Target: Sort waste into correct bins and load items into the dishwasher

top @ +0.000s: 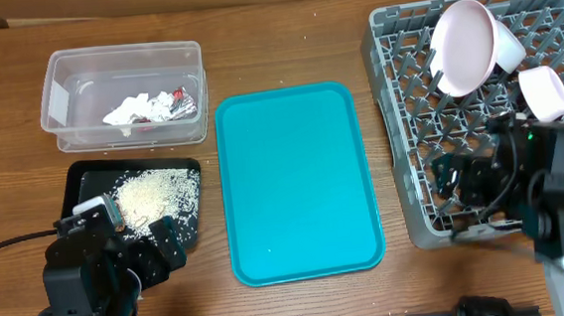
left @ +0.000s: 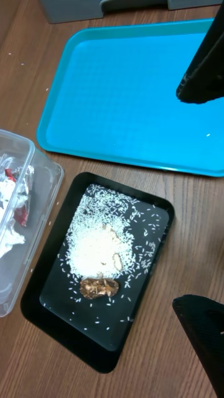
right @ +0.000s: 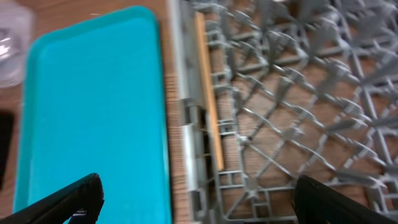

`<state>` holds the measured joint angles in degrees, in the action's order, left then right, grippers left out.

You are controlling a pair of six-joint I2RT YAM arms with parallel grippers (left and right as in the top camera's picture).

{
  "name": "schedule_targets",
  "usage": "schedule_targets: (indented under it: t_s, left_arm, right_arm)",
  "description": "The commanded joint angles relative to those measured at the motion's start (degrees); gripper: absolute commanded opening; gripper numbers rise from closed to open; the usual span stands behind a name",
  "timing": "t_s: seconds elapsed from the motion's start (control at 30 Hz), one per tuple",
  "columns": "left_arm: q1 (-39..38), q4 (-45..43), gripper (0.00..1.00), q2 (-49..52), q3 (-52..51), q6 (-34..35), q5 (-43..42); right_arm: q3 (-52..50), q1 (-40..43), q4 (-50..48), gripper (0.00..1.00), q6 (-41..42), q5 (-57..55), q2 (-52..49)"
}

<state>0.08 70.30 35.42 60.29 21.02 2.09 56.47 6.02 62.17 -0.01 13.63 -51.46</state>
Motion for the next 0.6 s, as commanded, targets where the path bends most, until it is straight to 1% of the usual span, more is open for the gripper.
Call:
schedule_targets:
  t_s: [0.0,0.17,0.27,0.33,0.37,0.4,0.47,0.57]
  left_arm:
    - [-0.1,0.0,1.0,-0.2,-0.3,0.9,-0.4]
    - [-0.1,0.2,1.0,-0.2,-0.3,0.9,-0.4]
    - [-0.1,0.2,1.0,-0.2,-0.3,0.9,-0.4]
    - [-0.1,0.2,1.0,-0.2,-0.3,0.9,-0.4]
    - [-0.1,0.2,1.0,-0.2,-0.3,0.9,-0.4]
    - [-0.1,0.2,1.0,-0.2,-0.3,0.9,-0.4]
    - [-0.1,0.2,1.0,-0.2,-0.3,0.9,-0.4]
    - [-0.1,0.2,1.0,-0.2,-0.3,0.9,-0.4]
  right_arm:
    - [-0.9,-3.6,-0.6,1.0,-0.4,-2.7,6.8]
    - [-1.7,-6.3,-6.2,1.0,-0.4,-4.2,16.5]
    - [-5.0,-7.0,-10.9,1.0,-0.4,-4.6,21.1]
    - [-9.2,-7.0,-14.5,1.0,-0.4,-4.3,24.5]
    - [-14.8,-7.0,-19.8,1.0,-0.4,-3.6,28.8]
    - [-16.8,-7.0,-22.0,1.0,-0.3,-3.5,30.3]
    - [-23.8,-7.0,-30.7,1.0,-0.3,-3.5,35.5]
    - [-29.6,-7.0,-37.4,1.0,-0.1,-3.4,39.3]
